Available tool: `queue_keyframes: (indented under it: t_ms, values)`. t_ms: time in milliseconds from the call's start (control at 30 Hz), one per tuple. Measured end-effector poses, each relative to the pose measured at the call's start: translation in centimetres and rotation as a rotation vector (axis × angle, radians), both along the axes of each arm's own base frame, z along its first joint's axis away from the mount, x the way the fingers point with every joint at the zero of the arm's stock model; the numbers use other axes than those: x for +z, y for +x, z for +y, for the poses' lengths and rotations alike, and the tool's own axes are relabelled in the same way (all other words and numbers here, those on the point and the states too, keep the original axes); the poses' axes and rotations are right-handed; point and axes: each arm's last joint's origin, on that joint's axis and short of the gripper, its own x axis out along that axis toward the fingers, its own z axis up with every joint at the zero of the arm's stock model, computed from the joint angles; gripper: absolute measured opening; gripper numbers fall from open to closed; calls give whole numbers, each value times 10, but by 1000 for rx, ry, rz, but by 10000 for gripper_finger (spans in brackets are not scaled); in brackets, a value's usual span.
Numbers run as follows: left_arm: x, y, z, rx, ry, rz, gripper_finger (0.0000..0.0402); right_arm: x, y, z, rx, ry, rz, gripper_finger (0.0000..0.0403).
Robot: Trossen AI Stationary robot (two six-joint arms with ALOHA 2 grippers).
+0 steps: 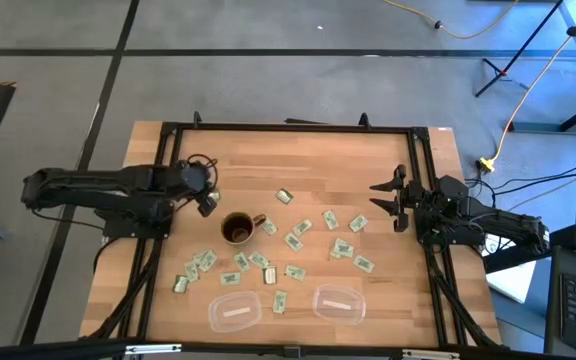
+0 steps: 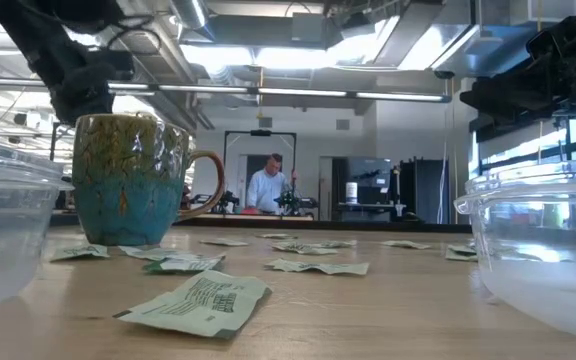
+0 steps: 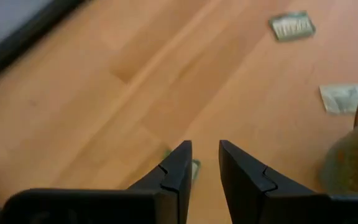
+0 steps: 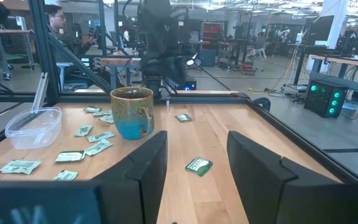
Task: Pick and place items into bin
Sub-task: Put the green stevia packet into the left transparent bin
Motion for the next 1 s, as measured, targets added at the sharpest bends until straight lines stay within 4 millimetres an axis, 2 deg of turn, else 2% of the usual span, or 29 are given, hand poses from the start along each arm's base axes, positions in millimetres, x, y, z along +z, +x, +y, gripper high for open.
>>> queue_keyframes:
  t_ms: [267, 367, 1000]
  values:
    - [-19, 9, 21, 140, -176, 94, 74, 0, 0, -2, -68, -1, 0, 171]
    - [-26, 12, 29, 134, -216, 150, 74, 0, 0, -3, -90, 0, 0, 171]
    - [-68, 23, 49, 155, -297, 431, 74, 3, -1, -3, -94, -47, -25, 171]
